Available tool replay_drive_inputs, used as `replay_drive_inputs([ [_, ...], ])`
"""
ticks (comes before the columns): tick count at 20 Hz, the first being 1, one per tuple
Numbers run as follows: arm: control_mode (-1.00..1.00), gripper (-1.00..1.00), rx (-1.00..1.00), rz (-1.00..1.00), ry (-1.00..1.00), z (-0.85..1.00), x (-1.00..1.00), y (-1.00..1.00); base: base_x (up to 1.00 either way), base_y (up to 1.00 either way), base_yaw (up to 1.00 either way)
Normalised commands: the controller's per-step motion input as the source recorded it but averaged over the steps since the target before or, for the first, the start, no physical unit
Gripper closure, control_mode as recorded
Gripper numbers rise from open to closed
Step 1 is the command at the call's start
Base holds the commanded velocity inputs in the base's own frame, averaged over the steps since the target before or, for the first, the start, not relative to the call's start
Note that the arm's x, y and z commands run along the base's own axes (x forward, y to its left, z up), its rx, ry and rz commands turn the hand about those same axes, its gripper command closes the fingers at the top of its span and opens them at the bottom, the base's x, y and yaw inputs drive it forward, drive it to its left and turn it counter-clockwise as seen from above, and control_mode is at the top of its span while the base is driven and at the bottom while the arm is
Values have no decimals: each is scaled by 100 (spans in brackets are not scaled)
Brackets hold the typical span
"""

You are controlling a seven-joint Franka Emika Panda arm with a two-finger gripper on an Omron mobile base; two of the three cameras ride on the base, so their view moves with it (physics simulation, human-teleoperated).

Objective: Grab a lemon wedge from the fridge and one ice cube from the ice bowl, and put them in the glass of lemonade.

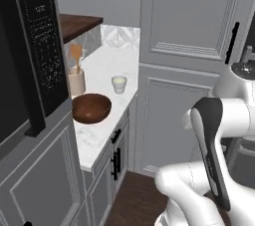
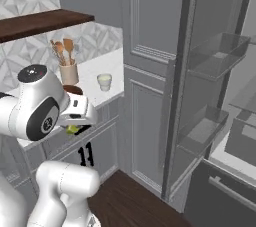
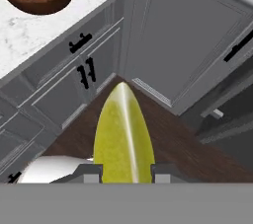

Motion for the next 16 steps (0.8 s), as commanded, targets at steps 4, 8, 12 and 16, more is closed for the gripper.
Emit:
replay_drive_inputs([
  [4,100,100,0,0,0,0,0,0,100,0,0],
  [8,100,100,0,0,0,0,0,0,96,15,-1],
  [12,100,100,0,0,0,0,0,0,59,44,-4],
  [16,100,100,0,0,0,0,0,0,13,17,0],
])
